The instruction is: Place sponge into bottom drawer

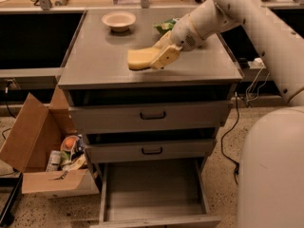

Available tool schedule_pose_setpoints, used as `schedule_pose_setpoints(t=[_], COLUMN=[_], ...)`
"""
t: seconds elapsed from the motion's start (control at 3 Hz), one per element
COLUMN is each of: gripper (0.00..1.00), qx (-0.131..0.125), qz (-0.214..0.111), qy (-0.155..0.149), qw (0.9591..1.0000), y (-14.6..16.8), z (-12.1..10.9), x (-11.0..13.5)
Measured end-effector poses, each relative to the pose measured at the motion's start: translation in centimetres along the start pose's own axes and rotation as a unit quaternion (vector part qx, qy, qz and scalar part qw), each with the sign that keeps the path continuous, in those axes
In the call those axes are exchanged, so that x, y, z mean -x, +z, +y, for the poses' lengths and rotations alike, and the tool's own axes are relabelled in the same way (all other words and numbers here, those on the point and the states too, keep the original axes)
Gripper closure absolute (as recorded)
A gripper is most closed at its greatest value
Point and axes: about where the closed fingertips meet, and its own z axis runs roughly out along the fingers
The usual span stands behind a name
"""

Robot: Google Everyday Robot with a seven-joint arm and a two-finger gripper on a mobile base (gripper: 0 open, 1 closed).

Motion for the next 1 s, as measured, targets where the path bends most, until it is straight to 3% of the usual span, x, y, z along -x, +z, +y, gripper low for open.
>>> schedule_pose_setpoints(t=[0.67, 1.0], gripper=[1.0, 1.0], qx=[0.007, 0.032], qz=[0.001, 0.014], qy=[-0.004, -0.03], qw=[1.0, 0.999], y=[0.6, 2.0], z=[0.3, 2.8], x=[0.0, -0.1])
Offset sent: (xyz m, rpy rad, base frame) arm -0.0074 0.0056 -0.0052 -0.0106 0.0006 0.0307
